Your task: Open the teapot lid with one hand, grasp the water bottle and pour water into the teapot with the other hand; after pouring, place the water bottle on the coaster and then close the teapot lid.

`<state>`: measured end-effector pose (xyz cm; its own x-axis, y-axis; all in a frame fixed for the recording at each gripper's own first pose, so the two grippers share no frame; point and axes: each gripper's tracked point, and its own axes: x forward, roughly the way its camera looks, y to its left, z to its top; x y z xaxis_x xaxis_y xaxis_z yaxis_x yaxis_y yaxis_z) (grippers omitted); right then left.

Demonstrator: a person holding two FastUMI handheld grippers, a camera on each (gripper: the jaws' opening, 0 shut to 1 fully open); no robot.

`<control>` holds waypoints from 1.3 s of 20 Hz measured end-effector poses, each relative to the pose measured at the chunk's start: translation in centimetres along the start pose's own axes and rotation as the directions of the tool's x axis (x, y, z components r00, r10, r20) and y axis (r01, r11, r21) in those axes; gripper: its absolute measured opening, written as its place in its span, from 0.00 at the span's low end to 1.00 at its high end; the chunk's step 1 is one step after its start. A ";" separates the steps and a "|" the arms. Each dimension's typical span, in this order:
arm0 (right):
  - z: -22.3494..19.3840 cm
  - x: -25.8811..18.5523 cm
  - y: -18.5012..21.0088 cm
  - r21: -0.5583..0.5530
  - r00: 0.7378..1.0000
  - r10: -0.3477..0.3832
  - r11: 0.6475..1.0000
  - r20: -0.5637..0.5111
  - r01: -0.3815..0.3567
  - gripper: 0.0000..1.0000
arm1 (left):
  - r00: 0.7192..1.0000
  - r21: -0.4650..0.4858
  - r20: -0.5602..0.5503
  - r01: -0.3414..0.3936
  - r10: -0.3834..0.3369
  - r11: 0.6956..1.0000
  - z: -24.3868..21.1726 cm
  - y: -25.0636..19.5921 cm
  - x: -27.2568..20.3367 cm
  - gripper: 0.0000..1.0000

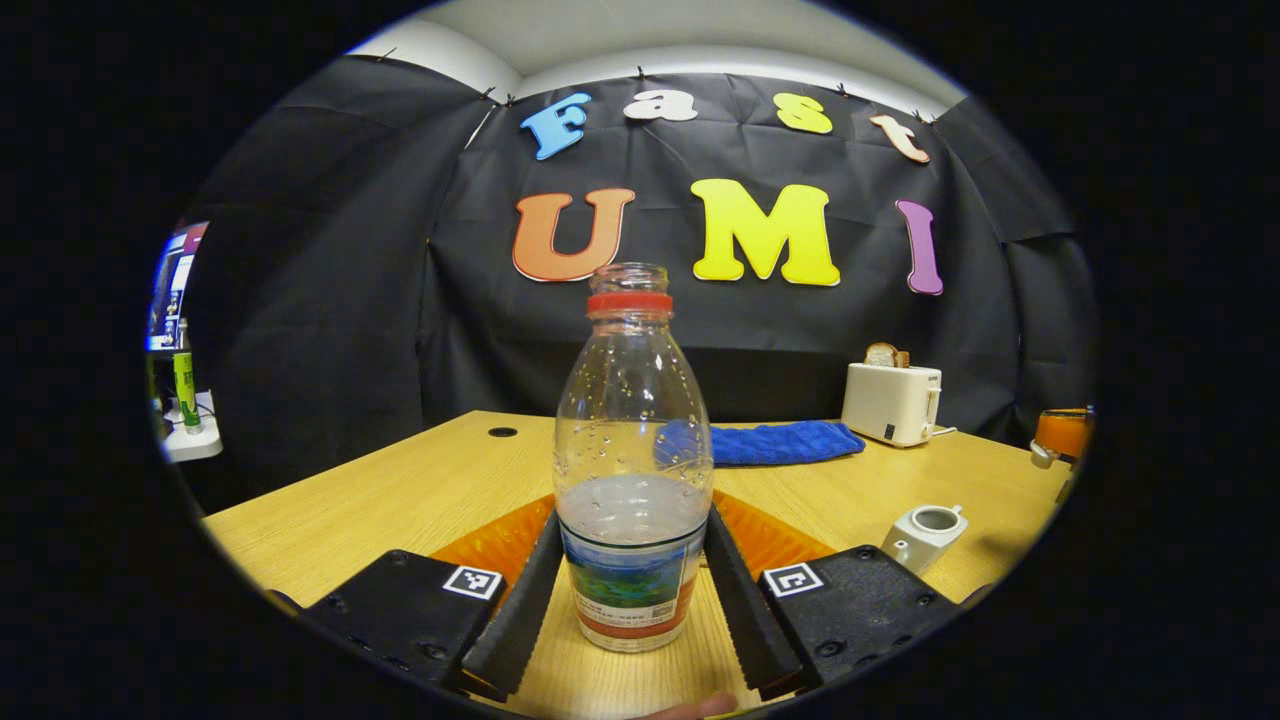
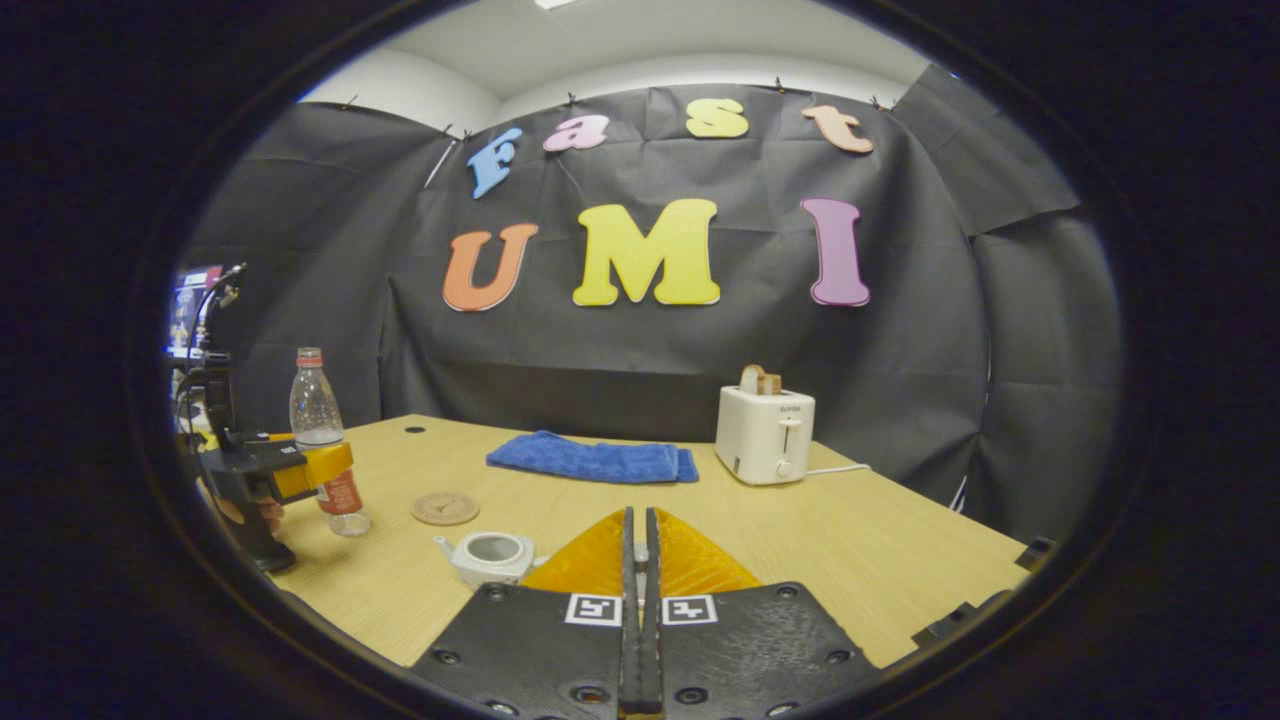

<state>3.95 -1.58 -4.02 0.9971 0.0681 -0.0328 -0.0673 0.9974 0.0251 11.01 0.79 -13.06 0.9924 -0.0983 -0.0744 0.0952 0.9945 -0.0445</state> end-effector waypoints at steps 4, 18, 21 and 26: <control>0.3 -0.2 -0.1 -0.004 1.000 0.006 1.000 0.008 -0.006 0.00 | 0.999 0.089 -0.033 -0.024 0.028 0.996 0.2 -0.5 -0.8 0.78; 0.8 -0.1 -1.5 0.016 1.000 -0.001 1.000 0.010 0.001 0.00 | 0.994 0.637 -0.068 -0.021 0.083 0.770 2.1 -3.4 -2.1 0.77; 0.7 0.0 -1.9 0.009 1.000 -0.010 1.000 0.006 0.009 0.00 | 0.993 0.729 -0.073 -0.007 0.089 0.684 1.9 -3.6 -2.2 0.77; 0.6 0.0 -2.1 0.000 1.000 -0.008 1.000 0.004 0.008 0.00 | 0.987 0.840 -0.098 0.013 0.128 0.543 1.6 -3.4 -2.0 0.76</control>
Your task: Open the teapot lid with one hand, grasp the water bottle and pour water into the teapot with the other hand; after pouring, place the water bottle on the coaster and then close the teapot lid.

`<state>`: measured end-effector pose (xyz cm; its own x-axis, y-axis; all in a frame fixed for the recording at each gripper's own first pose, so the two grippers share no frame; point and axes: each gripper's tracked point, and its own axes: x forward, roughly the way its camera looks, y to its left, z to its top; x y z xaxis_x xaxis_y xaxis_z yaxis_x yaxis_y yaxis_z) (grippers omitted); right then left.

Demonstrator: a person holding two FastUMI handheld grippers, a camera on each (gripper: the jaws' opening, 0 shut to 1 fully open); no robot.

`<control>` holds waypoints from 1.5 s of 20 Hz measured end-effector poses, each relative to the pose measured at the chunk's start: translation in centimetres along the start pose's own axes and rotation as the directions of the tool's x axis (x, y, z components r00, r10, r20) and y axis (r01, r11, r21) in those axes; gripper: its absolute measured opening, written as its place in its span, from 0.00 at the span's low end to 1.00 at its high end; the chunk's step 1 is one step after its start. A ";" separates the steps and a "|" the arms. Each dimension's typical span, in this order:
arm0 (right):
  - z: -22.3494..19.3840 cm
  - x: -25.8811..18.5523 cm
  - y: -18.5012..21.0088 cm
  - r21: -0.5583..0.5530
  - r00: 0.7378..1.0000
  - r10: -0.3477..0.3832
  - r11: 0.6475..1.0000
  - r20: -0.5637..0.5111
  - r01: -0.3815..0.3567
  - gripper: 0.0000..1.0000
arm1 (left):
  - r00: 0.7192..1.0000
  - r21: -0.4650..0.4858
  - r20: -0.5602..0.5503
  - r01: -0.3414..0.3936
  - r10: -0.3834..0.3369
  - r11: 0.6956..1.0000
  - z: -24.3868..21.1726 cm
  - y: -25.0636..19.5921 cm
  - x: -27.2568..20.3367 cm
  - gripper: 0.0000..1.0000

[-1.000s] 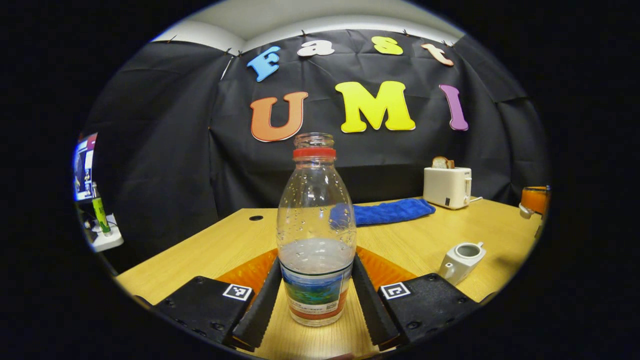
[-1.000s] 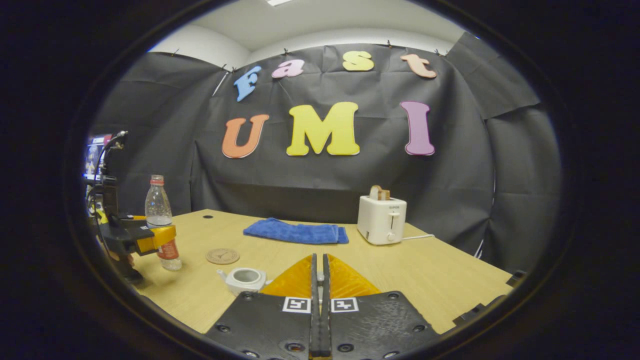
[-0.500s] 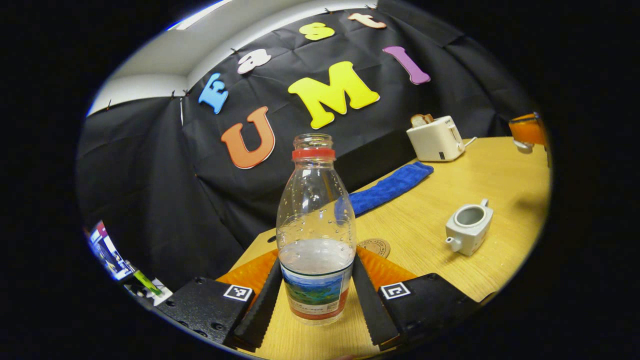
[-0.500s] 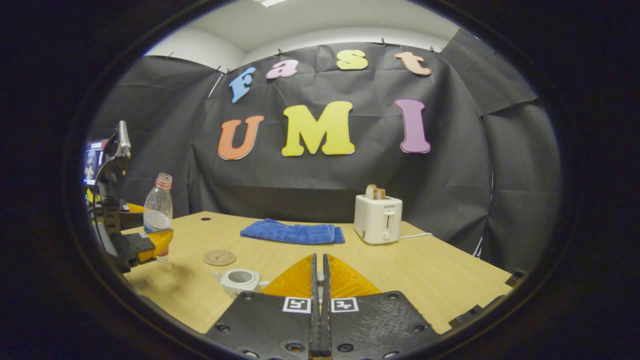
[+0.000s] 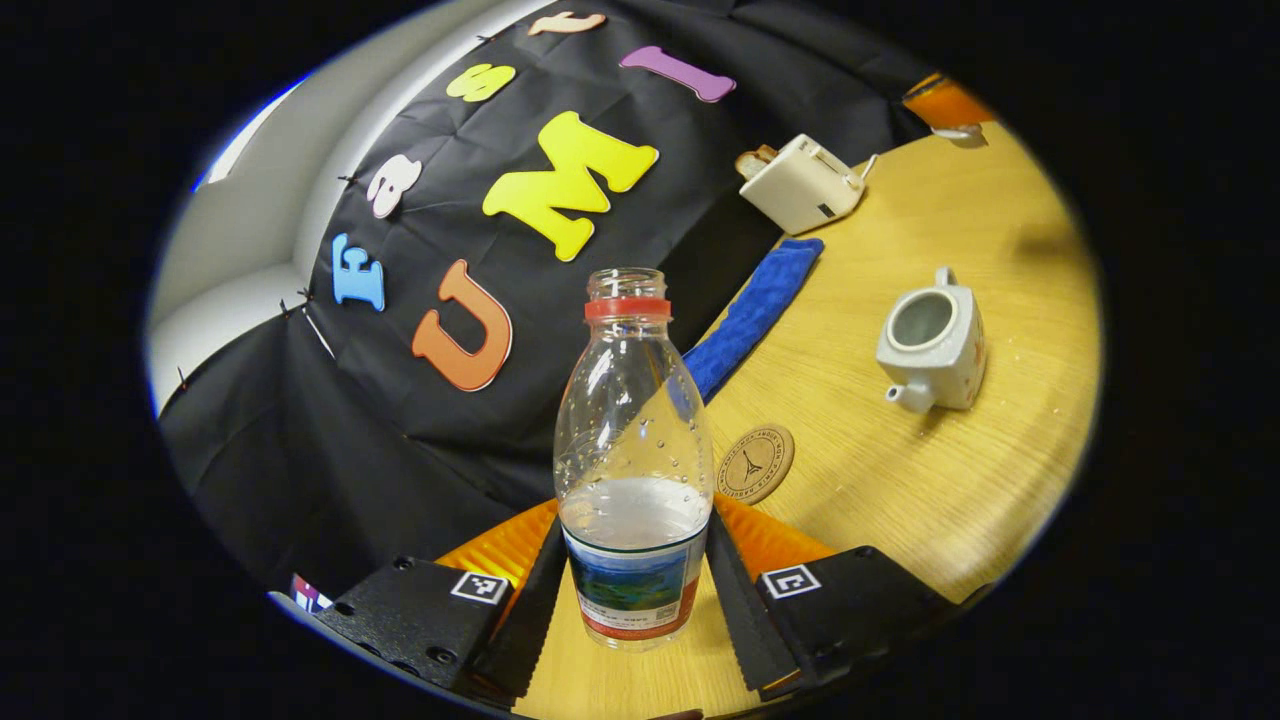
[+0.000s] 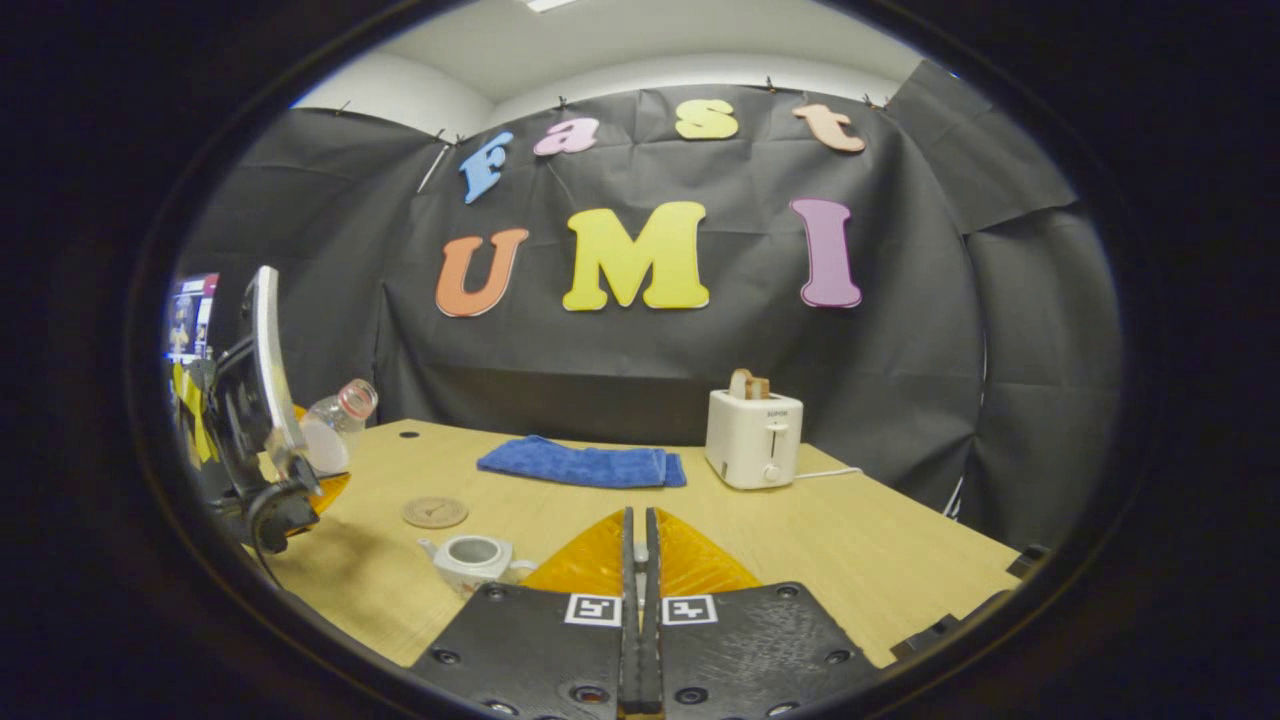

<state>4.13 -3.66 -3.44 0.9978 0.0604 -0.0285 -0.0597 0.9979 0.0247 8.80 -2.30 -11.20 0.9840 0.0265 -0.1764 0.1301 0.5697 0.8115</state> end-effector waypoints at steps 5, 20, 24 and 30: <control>-0.3 0.2 -0.5 0.014 1.000 -0.005 1.000 -0.012 0.005 0.00 | 1.000 0.204 -0.022 0.004 0.001 0.979 0.5 -0.4 0.3 0.76; 0.0 0.7 -2.3 0.011 1.000 -0.015 1.000 -0.008 0.016 0.00 | 0.998 0.627 -0.065 0.053 -0.015 0.777 1.5 -2.2 -1.2 0.76; 0.4 0.6 -2.5 -0.035 0.999 -0.034 0.999 0.014 0.034 0.01 | 0.998 0.691 -0.066 0.051 -0.007 0.721 2.9 -2.2 -1.4 0.76; 1.0 0.2 -2.5 -0.004 1.000 -0.015 1.000 0.026 0.015 0.00 | 0.997 0.771 -0.083 0.066 -0.003 0.633 3.5 -3.0 -1.5 0.77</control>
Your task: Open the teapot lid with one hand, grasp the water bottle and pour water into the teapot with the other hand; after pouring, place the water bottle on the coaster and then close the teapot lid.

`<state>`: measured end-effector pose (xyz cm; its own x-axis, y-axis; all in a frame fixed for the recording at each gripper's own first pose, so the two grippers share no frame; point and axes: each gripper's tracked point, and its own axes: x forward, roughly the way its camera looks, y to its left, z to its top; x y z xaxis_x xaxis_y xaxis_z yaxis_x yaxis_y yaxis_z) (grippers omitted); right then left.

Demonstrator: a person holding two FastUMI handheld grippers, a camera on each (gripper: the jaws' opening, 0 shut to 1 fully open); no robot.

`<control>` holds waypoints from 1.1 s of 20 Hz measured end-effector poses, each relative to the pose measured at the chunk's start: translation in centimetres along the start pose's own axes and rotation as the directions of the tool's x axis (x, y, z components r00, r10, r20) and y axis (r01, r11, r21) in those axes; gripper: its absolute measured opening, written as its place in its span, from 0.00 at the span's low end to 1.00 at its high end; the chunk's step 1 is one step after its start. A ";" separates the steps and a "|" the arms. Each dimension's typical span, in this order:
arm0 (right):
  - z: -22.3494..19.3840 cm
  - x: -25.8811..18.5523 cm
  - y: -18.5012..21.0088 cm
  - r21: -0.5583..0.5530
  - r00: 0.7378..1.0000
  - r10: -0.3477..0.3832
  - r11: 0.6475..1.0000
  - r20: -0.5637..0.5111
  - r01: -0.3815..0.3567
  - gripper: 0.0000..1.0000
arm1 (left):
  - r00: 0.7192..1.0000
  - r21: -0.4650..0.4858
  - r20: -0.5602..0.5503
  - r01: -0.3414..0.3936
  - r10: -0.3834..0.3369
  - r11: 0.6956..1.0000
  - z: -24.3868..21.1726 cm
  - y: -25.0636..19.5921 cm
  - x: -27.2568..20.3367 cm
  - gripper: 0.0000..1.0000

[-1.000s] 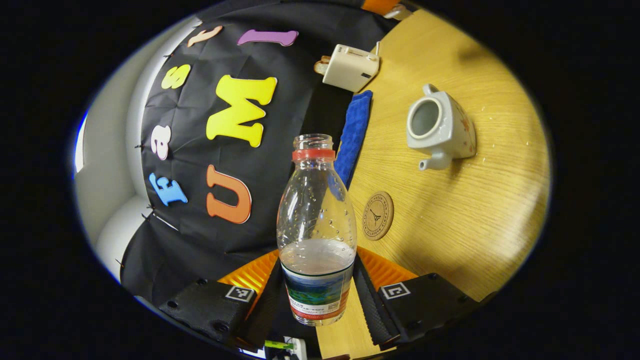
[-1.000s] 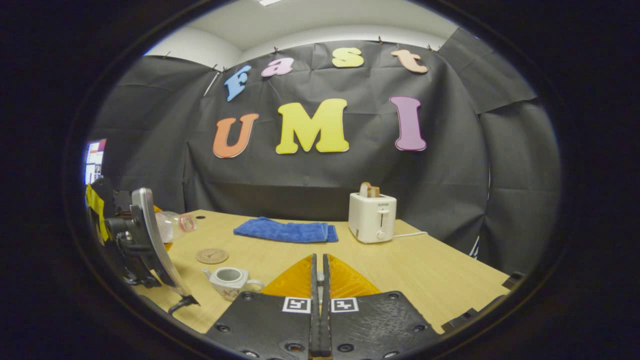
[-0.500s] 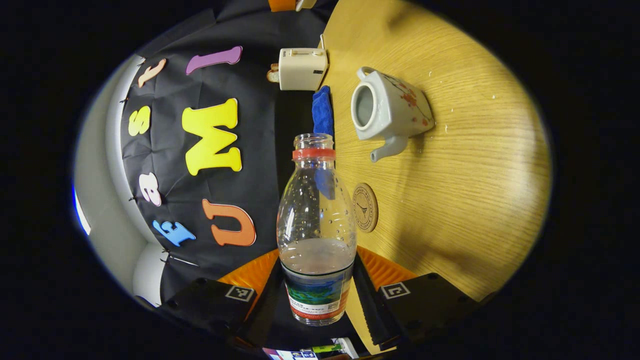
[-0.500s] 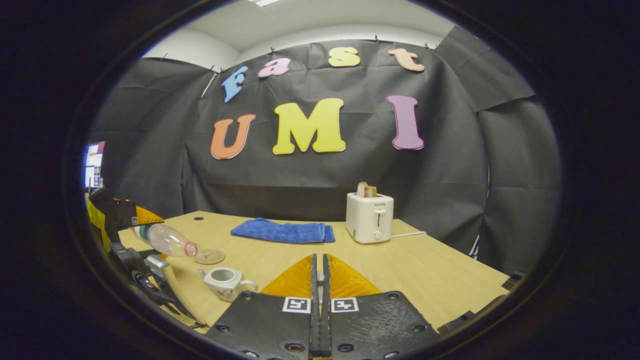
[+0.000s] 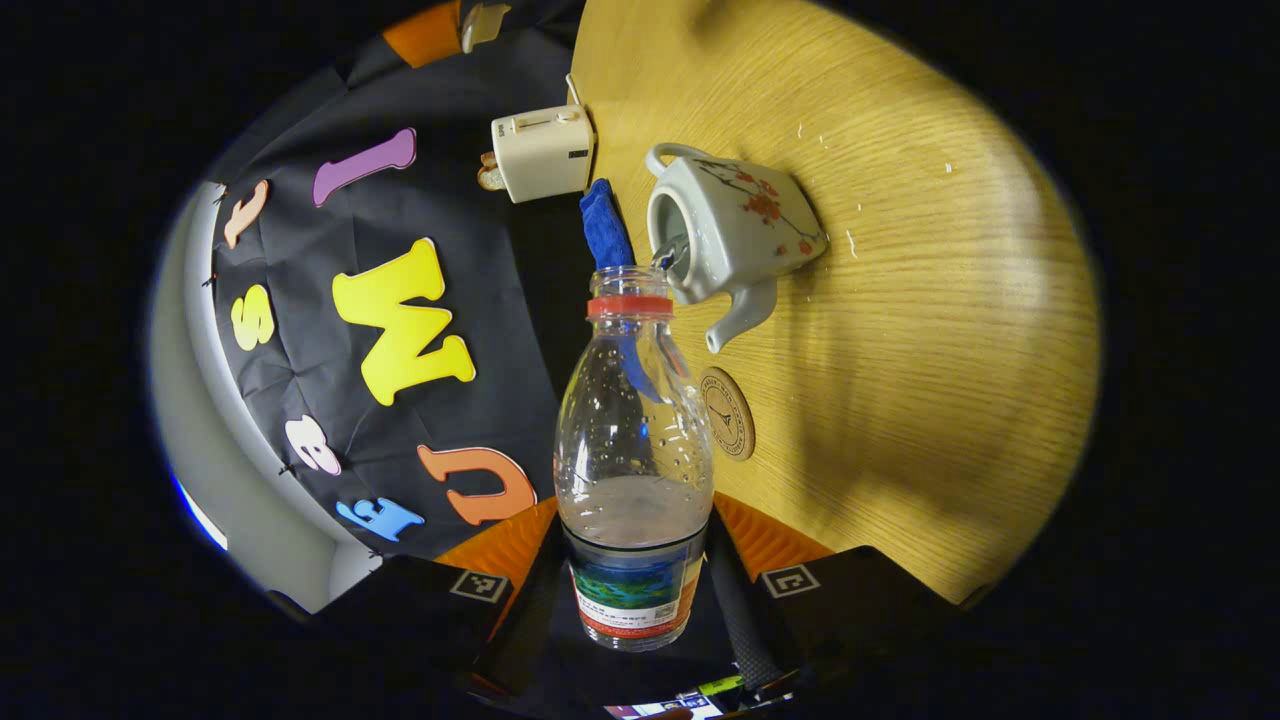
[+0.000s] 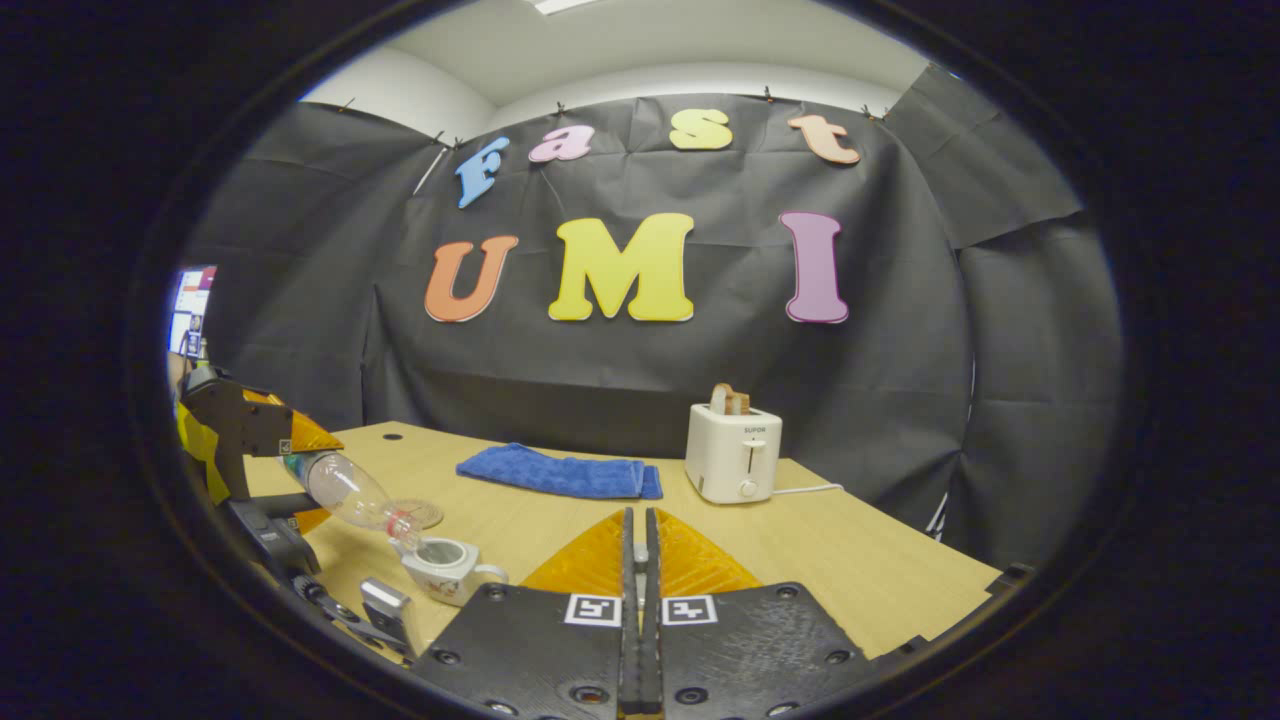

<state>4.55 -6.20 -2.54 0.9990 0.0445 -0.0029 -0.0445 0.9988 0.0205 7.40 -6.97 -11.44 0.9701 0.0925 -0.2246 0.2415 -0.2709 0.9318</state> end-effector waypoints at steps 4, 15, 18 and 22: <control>0.0 0.1 -0.5 0.019 1.000 -0.002 1.000 -0.008 0.003 0.00 | 1.000 0.042 -0.016 0.009 -0.009 0.999 0.0 0.1 -0.1 0.76; 0.4 0.0 -1.0 0.067 1.000 0.021 0.998 -0.021 -0.020 0.00 | 0.998 0.262 -0.061 -0.013 0.030 0.965 0.3 2.1 -1.2 0.76; 0.6 -0.2 -0.8 0.065 0.999 0.034 0.997 -0.018 -0.033 0.00 | 0.997 0.308 -0.071 -0.018 0.042 0.951 0.1 3.6 -1.0 0.76; 0.8 -0.3 -0.9 0.058 0.999 0.032 0.998 -0.014 -0.031 0.00 | 0.996 0.353 -0.070 -0.032 0.061 0.935 0.7 5.0 -1.4 0.77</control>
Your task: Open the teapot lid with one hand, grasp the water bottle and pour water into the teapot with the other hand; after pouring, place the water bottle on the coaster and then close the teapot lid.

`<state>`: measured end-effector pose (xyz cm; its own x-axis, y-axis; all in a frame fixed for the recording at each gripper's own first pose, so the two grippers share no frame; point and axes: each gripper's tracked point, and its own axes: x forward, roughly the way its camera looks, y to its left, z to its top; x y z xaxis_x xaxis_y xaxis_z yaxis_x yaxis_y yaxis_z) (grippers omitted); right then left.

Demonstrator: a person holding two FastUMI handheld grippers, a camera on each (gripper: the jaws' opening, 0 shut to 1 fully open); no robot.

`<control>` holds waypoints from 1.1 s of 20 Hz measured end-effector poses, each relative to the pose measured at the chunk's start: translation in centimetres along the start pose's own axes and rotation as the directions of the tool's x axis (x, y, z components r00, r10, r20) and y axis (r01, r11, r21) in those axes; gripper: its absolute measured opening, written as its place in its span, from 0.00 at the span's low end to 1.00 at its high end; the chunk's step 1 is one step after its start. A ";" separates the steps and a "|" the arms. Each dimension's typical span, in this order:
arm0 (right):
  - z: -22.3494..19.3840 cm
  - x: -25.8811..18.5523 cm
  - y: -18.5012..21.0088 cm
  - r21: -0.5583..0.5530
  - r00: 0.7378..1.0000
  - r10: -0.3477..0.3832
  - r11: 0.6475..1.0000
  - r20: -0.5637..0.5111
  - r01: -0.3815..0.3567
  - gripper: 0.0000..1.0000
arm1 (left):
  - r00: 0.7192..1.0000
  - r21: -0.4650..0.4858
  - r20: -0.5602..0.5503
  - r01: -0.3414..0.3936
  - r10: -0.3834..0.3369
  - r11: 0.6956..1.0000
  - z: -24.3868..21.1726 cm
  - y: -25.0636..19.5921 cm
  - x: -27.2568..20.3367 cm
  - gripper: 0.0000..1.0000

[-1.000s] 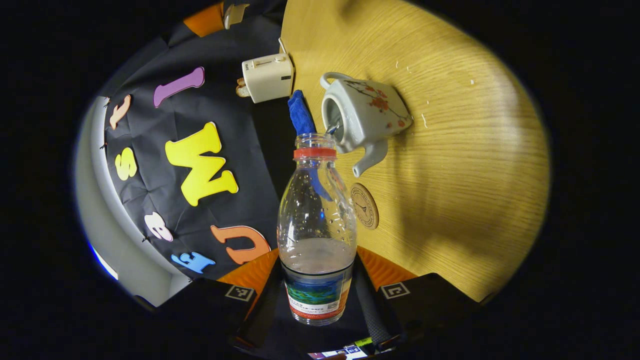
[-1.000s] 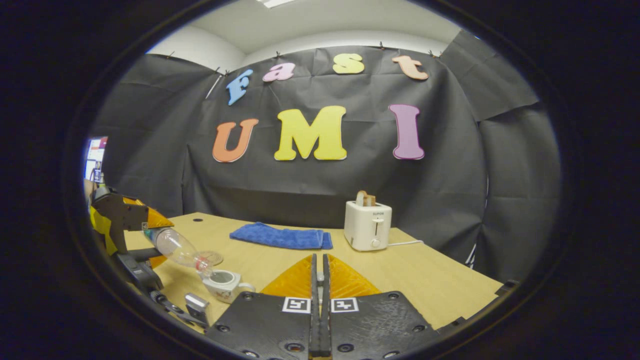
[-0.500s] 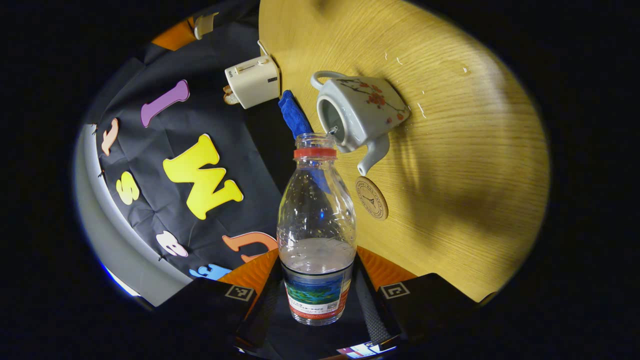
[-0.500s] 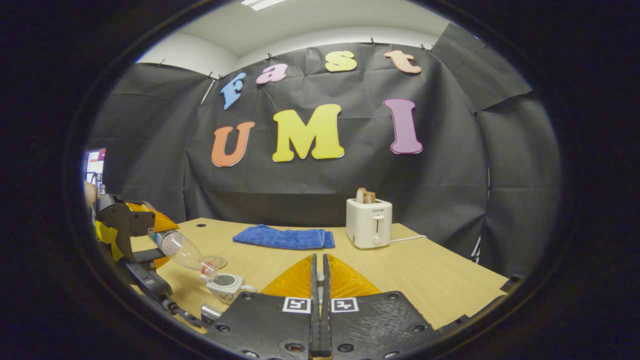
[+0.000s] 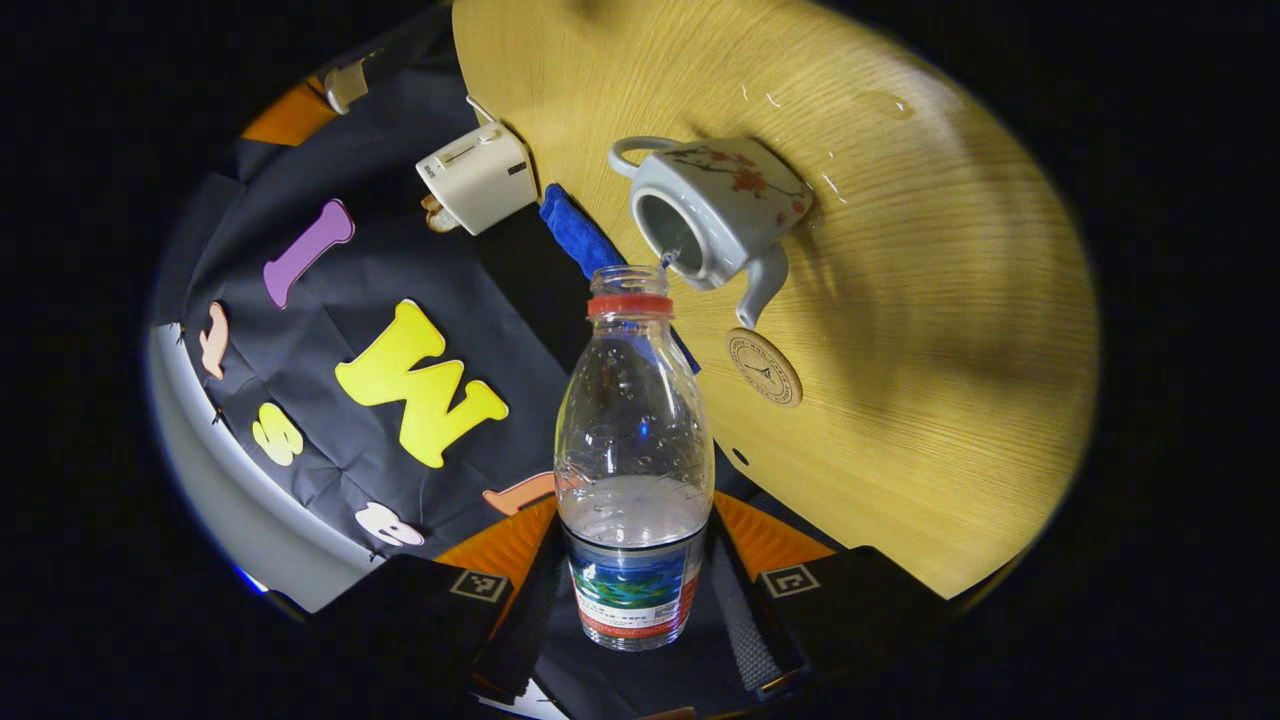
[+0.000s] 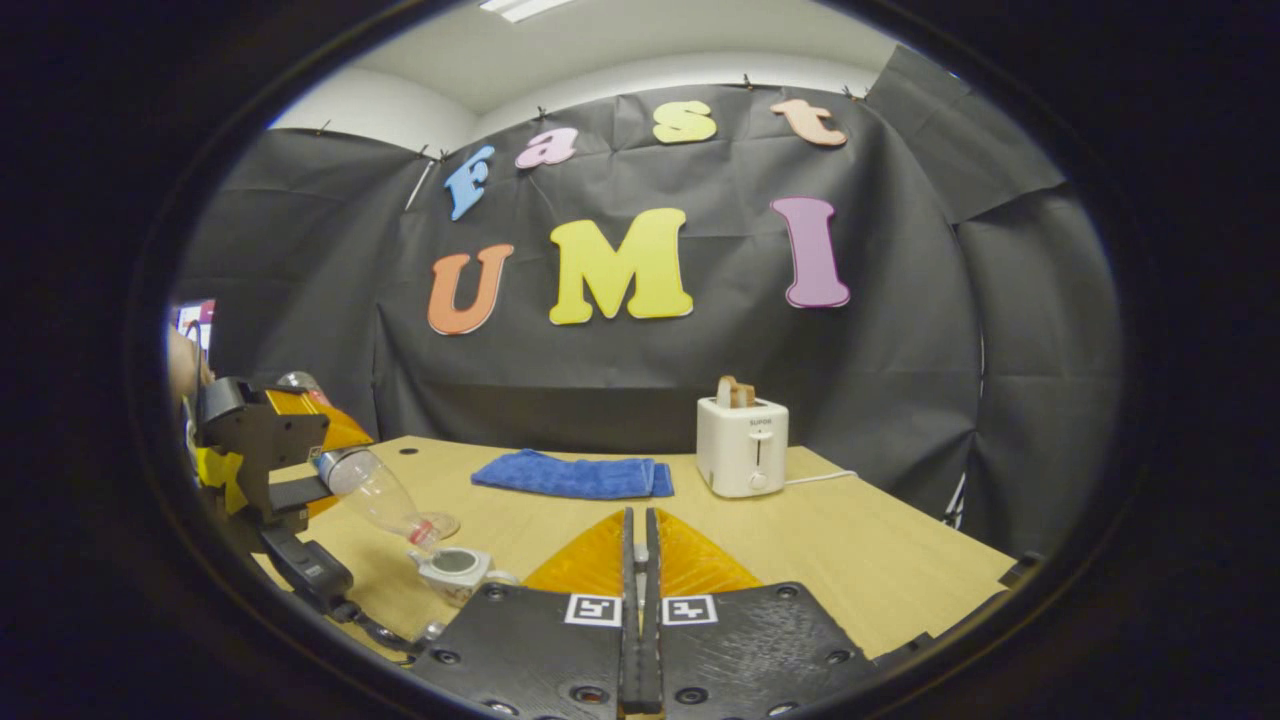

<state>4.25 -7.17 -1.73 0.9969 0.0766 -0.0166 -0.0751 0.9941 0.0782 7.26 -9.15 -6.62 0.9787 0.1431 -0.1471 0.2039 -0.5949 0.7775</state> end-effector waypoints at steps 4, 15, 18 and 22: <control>0.1 0.0 -0.6 -0.009 1.000 -0.016 1.000 -0.007 0.016 0.00 | 1.000 0.047 -0.002 -0.021 0.021 0.999 0.5 1.4 -0.6 0.76; 1.1 -0.3 -1.9 0.007 0.999 -0.037 0.999 0.003 0.037 0.00 | 1.000 0.095 -0.010 -0.018 0.019 0.995 0.7 1.7 -1.2 0.76; 0.9 -0.2 -1.9 0.008 0.999 -0.034 0.999 0.000 0.034 0.00 | 1.000 0.105 -0.017 -0.013 0.015 0.994 0.6 1.5 -1.1 0.77; 0.8 -0.1 -1.9 0.007 0.999 -0.034 0.999 0.000 0.034 0.00 | 1.000 0.106 -0.021 -0.005 0.007 0.994 0.2 0.9 -0.6 0.76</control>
<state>4.30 -9.14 -1.08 0.9989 0.0423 -0.0196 -0.0405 0.9956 0.0847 6.88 -9.93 -5.91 0.9795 0.1556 -0.1282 0.2002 -0.6763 0.7089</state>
